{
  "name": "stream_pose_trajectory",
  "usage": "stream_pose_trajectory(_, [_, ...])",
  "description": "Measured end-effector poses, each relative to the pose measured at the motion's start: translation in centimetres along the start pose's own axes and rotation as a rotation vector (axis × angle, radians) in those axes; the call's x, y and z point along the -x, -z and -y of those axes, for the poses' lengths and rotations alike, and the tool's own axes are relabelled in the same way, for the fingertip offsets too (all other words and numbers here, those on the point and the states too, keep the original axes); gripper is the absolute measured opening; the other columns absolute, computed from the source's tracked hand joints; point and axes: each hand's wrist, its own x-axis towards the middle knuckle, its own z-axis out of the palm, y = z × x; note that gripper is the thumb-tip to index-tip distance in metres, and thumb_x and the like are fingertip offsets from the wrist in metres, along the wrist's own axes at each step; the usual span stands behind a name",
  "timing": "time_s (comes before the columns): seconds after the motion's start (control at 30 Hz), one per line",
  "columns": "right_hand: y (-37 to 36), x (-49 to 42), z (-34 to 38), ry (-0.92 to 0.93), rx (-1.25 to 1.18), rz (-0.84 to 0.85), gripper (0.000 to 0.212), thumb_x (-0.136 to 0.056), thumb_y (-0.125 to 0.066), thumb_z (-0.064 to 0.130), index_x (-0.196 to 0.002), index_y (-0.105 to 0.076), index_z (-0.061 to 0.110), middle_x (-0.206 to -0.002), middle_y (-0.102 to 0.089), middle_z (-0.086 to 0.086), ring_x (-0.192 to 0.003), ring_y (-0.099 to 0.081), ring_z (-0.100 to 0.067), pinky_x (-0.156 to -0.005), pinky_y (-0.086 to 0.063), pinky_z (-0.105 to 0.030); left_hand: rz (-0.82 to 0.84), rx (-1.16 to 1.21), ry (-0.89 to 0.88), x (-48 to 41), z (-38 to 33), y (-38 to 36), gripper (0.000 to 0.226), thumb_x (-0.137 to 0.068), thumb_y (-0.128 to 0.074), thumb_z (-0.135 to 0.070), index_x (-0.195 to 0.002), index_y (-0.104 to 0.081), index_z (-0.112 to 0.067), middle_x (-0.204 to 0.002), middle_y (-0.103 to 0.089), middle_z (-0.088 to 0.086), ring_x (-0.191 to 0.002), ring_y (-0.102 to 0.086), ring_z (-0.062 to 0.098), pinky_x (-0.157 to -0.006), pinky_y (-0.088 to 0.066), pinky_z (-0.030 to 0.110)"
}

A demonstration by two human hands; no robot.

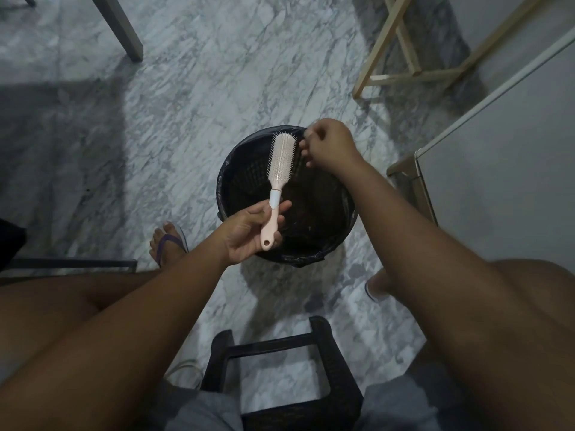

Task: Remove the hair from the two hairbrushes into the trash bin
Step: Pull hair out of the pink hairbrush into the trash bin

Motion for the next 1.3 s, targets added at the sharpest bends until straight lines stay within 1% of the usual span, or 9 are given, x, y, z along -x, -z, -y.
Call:
stream_pose_trajectory(0.1, [0.0, 0.9, 0.2, 0.114, 0.238, 0.125, 0.009, -0.086, -0.069, 0.022, -0.095, -0.067, 0.020, -0.086, -0.068, -0.002, -0.072, -0.067, -0.016, -0.071, -0.063, -0.043, -0.008, 0.012, -0.006, -0.1, 0.2, 0.1, 0.037, -0.102, -0.044, -0.008, -0.138, -0.053, -0.008, -0.111, -0.074, 0.002, -0.079, -0.063, 0.012, -0.061, -0.054, 0.030])
stream_pose_trajectory(0.3, [-0.5, 2.2, 1.6, 0.123, 0.593, 0.259, 0.039, -0.091, -0.067, 0.028, -0.124, -0.055, 0.011, -0.107, -0.054, -0.002, -0.064, -0.064, -0.019, -0.060, -0.062, -0.039, -0.026, -0.038, 0.019, -0.1, 0.4, 0.1, 0.031, -0.103, -0.044, -0.005, -0.131, -0.058, -0.008, -0.123, -0.070, 0.002, -0.083, -0.062, 0.011, -0.063, -0.054, 0.033])
stream_pose_trajectory(0.43, [-0.5, 2.3, 1.4, 0.079, 0.543, 0.219, 0.027, -0.087, -0.073, 0.028, -0.107, -0.068, 0.011, -0.093, -0.072, -0.009, -0.063, -0.072, -0.029, -0.064, -0.063, -0.042, -0.028, -0.099, 0.066, 0.2, 0.5, 0.7, 0.033, -0.102, -0.047, -0.005, -0.134, -0.057, -0.005, -0.115, -0.070, 0.003, -0.084, -0.064, 0.012, -0.064, -0.057, 0.034])
stream_pose_trajectory(0.57, [-0.4, 1.9, 1.1, 0.006, 0.421, 0.211, 0.019, -0.096, -0.062, 0.019, -0.085, -0.067, 0.005, -0.089, -0.075, -0.011, -0.060, -0.070, -0.020, -0.068, -0.063, -0.038, -0.031, -0.037, 0.047, 0.4, 0.6, 0.6, 0.032, -0.103, -0.045, -0.006, -0.133, -0.056, -0.005, -0.123, -0.071, 0.004, -0.083, -0.066, 0.012, -0.062, -0.056, 0.033])
stream_pose_trajectory(0.7, [-0.5, 2.0, 1.3, -0.099, -0.001, 0.060, 0.024, -0.101, -0.048, 0.008, -0.080, -0.059, 0.010, -0.099, -0.073, -0.014, -0.062, -0.069, -0.017, -0.049, -0.060, -0.034, -0.027, 0.035, -0.005, 0.3, 0.2, 0.1, 0.030, -0.103, -0.042, -0.006, -0.128, -0.058, -0.006, -0.127, -0.069, 0.006, -0.082, -0.065, 0.013, -0.058, -0.054, 0.029])
stream_pose_trajectory(0.83, [-0.4, 2.2, 0.5, 0.135, 0.280, 0.103, 0.023, -0.092, -0.056, 0.003, -0.102, -0.072, 0.015, -0.099, -0.067, -0.001, -0.066, -0.063, -0.010, -0.061, -0.061, -0.030, -0.043, 0.046, -0.038, 0.0, 0.1, -0.4, 0.032, -0.105, -0.041, -0.006, -0.133, -0.055, -0.005, -0.127, -0.069, 0.005, -0.083, -0.063, 0.012, -0.059, -0.054, 0.029])
stream_pose_trajectory(0.93, [-1.1, 2.7, 0.0, 0.296, 0.444, 0.152, 0.013, -0.083, -0.075, 0.027, -0.095, -0.074, 0.022, -0.093, -0.069, -0.001, -0.078, -0.063, -0.010, -0.080, -0.056, -0.031, -0.057, 0.026, -0.047, -0.2, 0.2, -0.8, 0.034, -0.106, -0.041, -0.008, -0.138, -0.052, -0.006, -0.125, -0.069, 0.004, -0.083, -0.063, 0.012, -0.060, -0.054, 0.028])
stream_pose_trajectory(1.13, [-1.7, 2.6, -0.2, 0.282, 0.595, 0.146, 0.039, -0.076, -0.080, 0.043, -0.103, -0.071, 0.016, -0.111, -0.060, -0.006, -0.096, -0.061, -0.020, -0.086, -0.053, -0.035, -0.088, -0.038, -0.064, -0.3, 0.4, -1.0, 0.037, -0.106, -0.042, -0.007, -0.142, -0.050, -0.008, -0.127, -0.068, 0.005, -0.082, -0.063, 0.013, -0.061, -0.054, 0.030])
stream_pose_trajectory(1.3, [-1.6, 2.5, 0.2, 0.206, 0.577, 0.194, 0.031, -0.074, -0.085, 0.033, -0.089, -0.074, 0.008, -0.091, -0.071, -0.010, -0.077, -0.067, -0.019, -0.077, -0.059, -0.037, -0.062, -0.095, -0.030, -0.4, 0.7, -0.7, 0.039, -0.105, -0.043, -0.006, -0.143, -0.050, -0.008, -0.128, -0.070, 0.005, -0.084, -0.066, 0.013, -0.065, -0.056, 0.032])
